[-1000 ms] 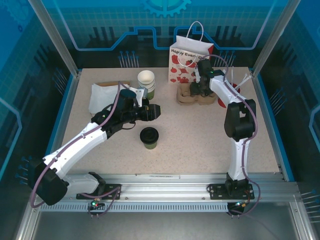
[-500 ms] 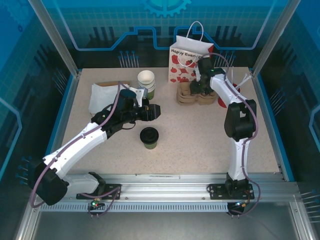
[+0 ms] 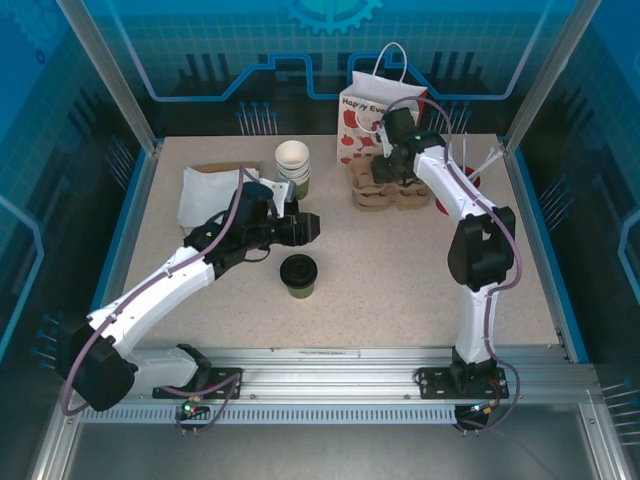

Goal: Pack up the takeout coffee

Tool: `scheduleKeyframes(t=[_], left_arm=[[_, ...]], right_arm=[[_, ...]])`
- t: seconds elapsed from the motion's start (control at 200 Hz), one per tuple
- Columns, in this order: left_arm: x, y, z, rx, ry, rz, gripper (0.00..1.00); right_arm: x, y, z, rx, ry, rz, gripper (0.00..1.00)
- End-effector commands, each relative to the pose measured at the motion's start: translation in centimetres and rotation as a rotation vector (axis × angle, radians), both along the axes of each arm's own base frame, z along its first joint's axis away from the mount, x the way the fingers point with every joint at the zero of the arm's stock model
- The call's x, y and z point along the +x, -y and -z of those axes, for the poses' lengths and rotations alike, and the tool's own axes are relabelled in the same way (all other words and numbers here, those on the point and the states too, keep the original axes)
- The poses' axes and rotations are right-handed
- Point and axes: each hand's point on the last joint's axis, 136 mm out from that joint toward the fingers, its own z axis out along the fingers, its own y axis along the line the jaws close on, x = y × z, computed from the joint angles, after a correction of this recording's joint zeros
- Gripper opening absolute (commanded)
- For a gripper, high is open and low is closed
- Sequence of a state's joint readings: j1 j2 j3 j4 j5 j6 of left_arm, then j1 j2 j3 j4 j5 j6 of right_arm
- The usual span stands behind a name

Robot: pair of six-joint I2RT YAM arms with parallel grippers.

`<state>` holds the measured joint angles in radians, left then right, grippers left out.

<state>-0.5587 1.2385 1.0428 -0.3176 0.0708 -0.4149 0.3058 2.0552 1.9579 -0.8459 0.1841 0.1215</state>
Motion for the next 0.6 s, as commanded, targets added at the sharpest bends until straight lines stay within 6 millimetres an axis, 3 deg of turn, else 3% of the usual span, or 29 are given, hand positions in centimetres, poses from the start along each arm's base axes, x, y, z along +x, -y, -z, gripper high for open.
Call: scheduleKeyframes(t=[0.0,0.155,0.295,0.39,0.515,0.595], left_arm=[[-0.5,-0.8,-0.2,0.030,0.029,-0.007,0.73],[-0.6,-2.1,-0.3,0.056,0.050,-0.058,0.73],[-1.0,-3.1,-0.1,0.074,0.059,-0.090,0.73],[-1.5,-3.1,-0.2,0.062,0.057,-0.082,0.73],[-1.9,-2.9,0.0,0.048,0.050,-0.067,0.73],[-2.0,-2.6,0.2,0.044,0.039,-0.052,0.73]], right_arm=[[-1.1,-1.1,-3.7,-0.011,0.059,-0.036,0.48],[-3.7,-3.5,-4.2,0.018,0.065,-0.074,0.48],[-8.0,-4.8,-3.4,0.027,0.044,-0.097,0.48],[-11.2,-3.4,-2.1,0.018,0.021,-0.064,0.48],[-15.3,0.1,0.4,-0.019,-0.015,0.016,0.48],[-17.8,2.1,3.2,-0.013,-0.071,0.069,0.47]])
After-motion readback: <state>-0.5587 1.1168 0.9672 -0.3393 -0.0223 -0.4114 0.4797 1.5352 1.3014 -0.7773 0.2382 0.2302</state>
